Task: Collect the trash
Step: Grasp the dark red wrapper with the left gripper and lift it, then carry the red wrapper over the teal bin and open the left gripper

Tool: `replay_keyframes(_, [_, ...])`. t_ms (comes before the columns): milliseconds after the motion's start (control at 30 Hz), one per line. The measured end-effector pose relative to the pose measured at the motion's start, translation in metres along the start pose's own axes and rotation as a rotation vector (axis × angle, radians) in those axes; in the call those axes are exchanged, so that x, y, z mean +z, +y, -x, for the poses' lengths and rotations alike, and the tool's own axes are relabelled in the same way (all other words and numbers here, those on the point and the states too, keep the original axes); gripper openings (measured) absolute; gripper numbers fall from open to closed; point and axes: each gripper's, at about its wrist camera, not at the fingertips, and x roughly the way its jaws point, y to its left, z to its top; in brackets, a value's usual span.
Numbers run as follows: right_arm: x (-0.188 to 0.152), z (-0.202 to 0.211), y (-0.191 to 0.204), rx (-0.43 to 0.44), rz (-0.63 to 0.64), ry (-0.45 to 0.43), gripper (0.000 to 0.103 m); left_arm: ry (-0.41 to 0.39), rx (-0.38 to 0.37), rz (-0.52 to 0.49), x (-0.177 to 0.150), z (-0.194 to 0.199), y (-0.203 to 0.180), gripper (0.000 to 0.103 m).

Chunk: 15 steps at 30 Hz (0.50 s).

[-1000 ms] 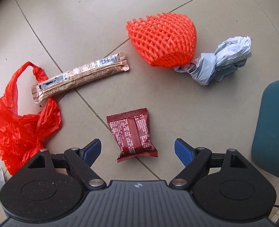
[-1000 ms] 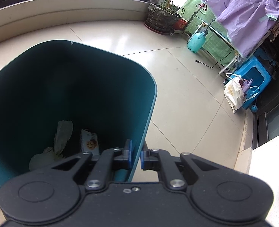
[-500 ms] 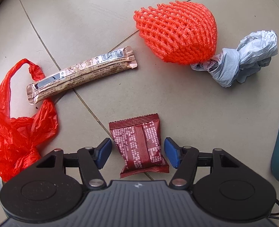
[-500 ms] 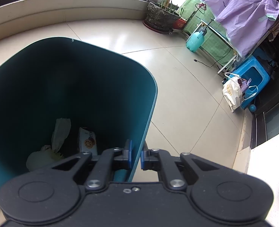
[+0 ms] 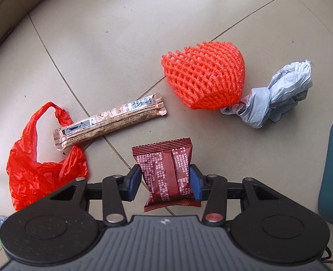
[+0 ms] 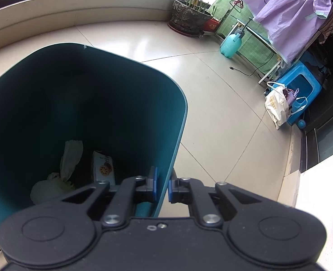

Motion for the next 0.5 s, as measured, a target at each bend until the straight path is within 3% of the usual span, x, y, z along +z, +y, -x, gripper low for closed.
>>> replay_keyframes(400, [0.000,-0.002,-0.001,0.005,-0.002,0.000,0.008,-0.206,-0.137,-0.185,0.011,0.132,-0.036,0.044])
replay_keyframes(500, [0.000,-0.002,-0.002,0.005,-0.004,-0.001,0.008,-0.226,-0.193,-0.208,0.015,0.168,-0.047,0.044])
